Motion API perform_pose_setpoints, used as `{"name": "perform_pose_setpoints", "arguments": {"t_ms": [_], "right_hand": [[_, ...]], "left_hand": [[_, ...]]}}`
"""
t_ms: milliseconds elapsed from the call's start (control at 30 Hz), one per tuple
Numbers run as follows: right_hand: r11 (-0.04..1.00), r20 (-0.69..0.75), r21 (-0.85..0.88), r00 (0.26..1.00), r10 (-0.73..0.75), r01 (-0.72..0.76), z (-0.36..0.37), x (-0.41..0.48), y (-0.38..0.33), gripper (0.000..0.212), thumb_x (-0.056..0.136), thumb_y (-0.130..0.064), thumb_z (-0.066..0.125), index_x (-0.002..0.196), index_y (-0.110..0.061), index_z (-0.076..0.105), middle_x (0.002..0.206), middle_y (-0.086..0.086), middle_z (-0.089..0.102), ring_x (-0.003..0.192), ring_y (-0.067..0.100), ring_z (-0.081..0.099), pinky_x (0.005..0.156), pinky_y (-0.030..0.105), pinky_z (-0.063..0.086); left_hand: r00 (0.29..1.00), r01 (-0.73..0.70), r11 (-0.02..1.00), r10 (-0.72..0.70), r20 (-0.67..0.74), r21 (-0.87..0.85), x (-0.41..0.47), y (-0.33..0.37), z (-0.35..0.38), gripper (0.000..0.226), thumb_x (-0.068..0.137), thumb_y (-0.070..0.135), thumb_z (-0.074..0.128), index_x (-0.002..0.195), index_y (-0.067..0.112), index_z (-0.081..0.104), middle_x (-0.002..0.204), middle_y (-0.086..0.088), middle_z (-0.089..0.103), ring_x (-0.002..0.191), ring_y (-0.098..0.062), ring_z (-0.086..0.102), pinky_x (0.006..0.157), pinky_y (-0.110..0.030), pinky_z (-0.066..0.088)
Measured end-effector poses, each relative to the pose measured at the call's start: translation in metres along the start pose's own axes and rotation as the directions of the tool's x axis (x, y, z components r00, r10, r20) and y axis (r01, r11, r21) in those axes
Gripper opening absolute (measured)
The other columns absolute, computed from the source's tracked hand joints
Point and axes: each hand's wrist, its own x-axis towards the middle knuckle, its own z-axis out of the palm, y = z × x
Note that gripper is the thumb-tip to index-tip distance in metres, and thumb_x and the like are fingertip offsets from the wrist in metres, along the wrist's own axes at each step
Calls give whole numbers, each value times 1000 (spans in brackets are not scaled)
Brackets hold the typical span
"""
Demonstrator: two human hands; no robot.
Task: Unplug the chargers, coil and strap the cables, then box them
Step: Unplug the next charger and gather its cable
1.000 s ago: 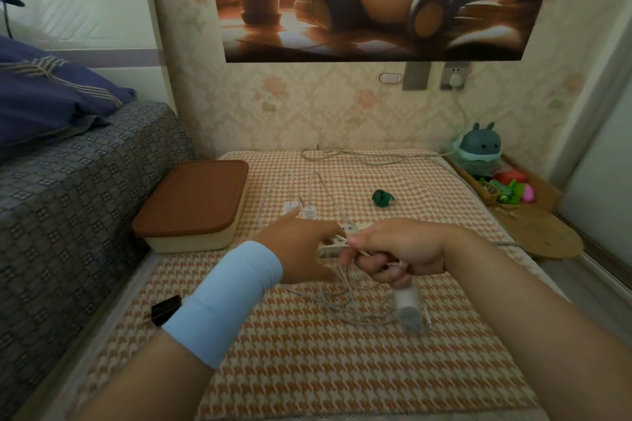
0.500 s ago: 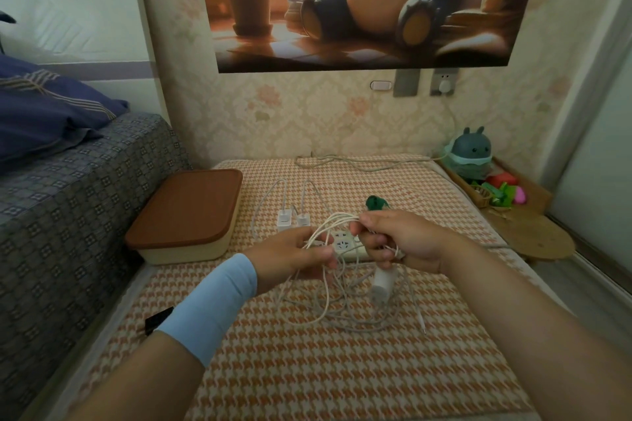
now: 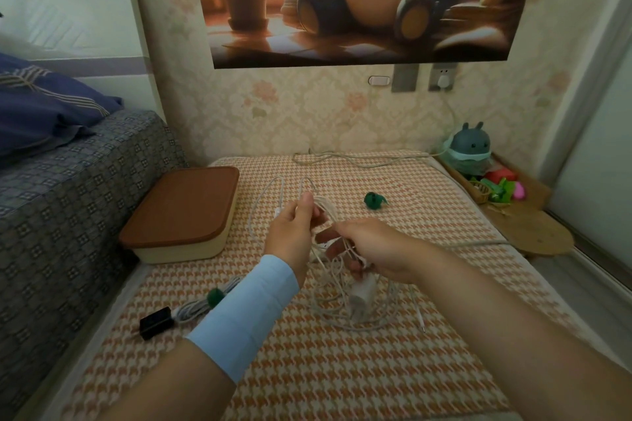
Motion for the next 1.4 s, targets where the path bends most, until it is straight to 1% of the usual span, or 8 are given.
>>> {"name": "perform_pose_setpoints", "arguments": {"t_ms": [133, 467, 667, 800, 867, 967, 1233, 1400], "right_hand": [[993, 87, -59, 992, -96, 101, 12, -3, -10, 69, 83, -84, 45, 136, -42, 57, 134, -7, 65, 118, 15, 62, 102, 38, 47], [919, 255, -348, 962, -100, 187, -2, -24, -16, 7, 87, -24, 77, 87, -25, 70, 79, -5, 72, 69, 5, 62, 68, 25, 50], [909, 176, -414, 984, 25, 51, -8, -23, -17, 32, 81, -34, 65, 93, -5, 73, 79, 0, 61, 75, 16, 52, 74, 34, 40], [916, 212, -401, 973, 91, 1, -13, -23, -13, 21, 81, -26, 54, 83, -5, 60, 71, 10, 54, 68, 23, 48, 74, 40, 41], [932, 239, -364, 965, 106, -12, -15, -21, -7, 16, 90, -10, 47, 81, -6, 60, 68, 11, 52, 66, 26, 51, 74, 42, 44], [961, 280, -275, 955, 92, -12, -17, -20, -5, 30, 90, 6, 41, 75, -8, 63, 69, 11, 53, 61, 26, 50, 66, 40, 44], [974, 269, -226, 959, 94, -32, -36, -18, -3, 27, 87, 10, 48, 82, -6, 69, 73, 7, 62, 64, 17, 53, 60, 28, 40], [979, 303, -202, 951, 61, 1, -45, -17, -2, 21, 98, -2, 48, 98, -1, 69, 80, 14, 68, 74, 24, 64, 70, 35, 48]], "left_hand": [[992, -120, 993, 121, 32, -6, -7, 7, 5, 43, 105, 41, 38, 102, 8, 65, 103, 1, 76, 103, -12, 69, 83, -29, 52], [892, -143, 971, 43, 449, 193, -19, 18, 1, 48, 108, 38, 24, 128, 10, 56, 117, 16, 71, 122, 2, 55, 113, -23, 33], [919, -154, 933, 14, 394, 325, -4, 31, -18, 25, 103, 30, 44, 93, 20, 64, 95, -1, 74, 101, -23, 67, 104, -53, 44], [872, -488, 376, 235, 428, 788, 2, 36, -38, 38, 97, 28, 56, 131, 38, 43, 140, 6, 54, 131, -20, 47, 111, -49, 35], [699, -678, -47, 267, 663, 734, -12, 43, -34, 67, 91, 11, 52, 145, 45, 31, 159, 14, 26, 150, -13, 15, 122, -47, 10], [523, -801, -250, 149, 839, 544, -29, 43, -17, 68, 82, 23, 43, 148, 35, 35, 162, 14, 17, 151, -7, -2, 122, -43, -8], [654, -756, -75, -38, 755, 651, -6, 26, -10, 48, 91, 51, 59, 133, 29, 49, 119, 4, 57, 111, -18, 52, 91, -35, 45], [718, -696, -70, -89, 691, 715, 1, 25, -6, 29, 94, 53, 55, 97, 25, 54, 93, 0, 60, 87, -21, 59, 69, -31, 42]]}}
